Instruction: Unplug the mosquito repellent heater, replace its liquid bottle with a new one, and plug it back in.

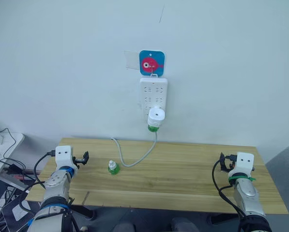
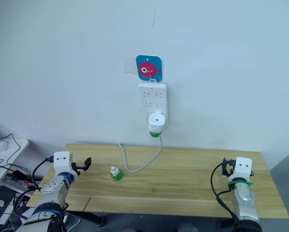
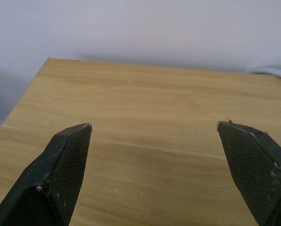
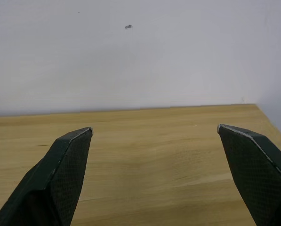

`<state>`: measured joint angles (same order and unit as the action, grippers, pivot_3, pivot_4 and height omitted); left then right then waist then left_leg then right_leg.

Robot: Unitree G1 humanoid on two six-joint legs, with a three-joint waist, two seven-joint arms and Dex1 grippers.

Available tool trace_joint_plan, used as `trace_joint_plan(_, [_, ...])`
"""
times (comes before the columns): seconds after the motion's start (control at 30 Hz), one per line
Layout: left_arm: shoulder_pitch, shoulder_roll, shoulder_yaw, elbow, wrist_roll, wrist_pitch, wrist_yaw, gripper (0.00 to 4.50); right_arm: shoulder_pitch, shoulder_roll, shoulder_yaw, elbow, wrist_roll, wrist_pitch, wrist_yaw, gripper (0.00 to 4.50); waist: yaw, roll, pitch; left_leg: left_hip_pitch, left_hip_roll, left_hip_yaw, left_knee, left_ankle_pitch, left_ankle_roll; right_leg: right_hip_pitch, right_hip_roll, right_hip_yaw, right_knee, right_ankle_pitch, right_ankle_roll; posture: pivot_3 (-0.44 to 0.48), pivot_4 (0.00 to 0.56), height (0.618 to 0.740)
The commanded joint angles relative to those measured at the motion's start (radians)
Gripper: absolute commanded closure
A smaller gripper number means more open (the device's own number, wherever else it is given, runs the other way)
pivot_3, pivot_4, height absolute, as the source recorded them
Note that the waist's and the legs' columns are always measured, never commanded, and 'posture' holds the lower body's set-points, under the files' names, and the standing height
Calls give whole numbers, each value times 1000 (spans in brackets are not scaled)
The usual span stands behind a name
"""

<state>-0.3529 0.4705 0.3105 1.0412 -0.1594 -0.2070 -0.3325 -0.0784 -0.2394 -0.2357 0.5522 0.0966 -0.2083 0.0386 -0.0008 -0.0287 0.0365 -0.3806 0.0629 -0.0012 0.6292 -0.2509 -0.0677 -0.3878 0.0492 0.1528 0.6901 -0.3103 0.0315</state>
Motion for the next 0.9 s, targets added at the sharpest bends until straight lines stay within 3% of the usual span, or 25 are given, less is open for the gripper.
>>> trace_joint_plan(0.03, [10,9,17,-52,-26,-31,-31,0,-15,-31,-8,-38,-20,-1,-13,57,0,0,0,0,0,0,0,0,0,0,0,0,0,0,0,121,76,740])
trace_joint_plan(0.33, [44,59,55,-145,-137,14,-290,0,12,-37,27,-124,2,13,72,57,-3,3,5,1,0,0,0,0,0,0,1,0,1,-1,-2,101,91,740])
trace_joint_plan(0.5, [45,115,15,-454,-255,254,-524,0,84,-29,98,-435,123,147,252,57,-1,3,24,1,0,-1,0,0,0,0,1,-1,4,-2,-3,111,110,740])
trace_joint_plan(0.6, [12,138,-26,-624,-312,419,-587,0,132,-53,149,-613,194,232,363,57,0,6,33,1,0,-3,1,0,0,-1,1,-3,7,-3,-4,112,117,740])
trace_joint_plan(0.73, [-55,136,-62,-755,-379,549,-646,0,168,-79,161,-795,271,362,400,57,2,8,39,-1,0,-5,2,0,0,0,1,-5,6,-3,-4,112,125,740])
trace_joint_plan(0.9, [-168,101,-142,-786,-357,578,-683,1509,145,-117,208,-954,310,471,438,0,-2,7,54,0,0,-6,3,0,0,0,2,-5,7,-4,-4,83,129,740])
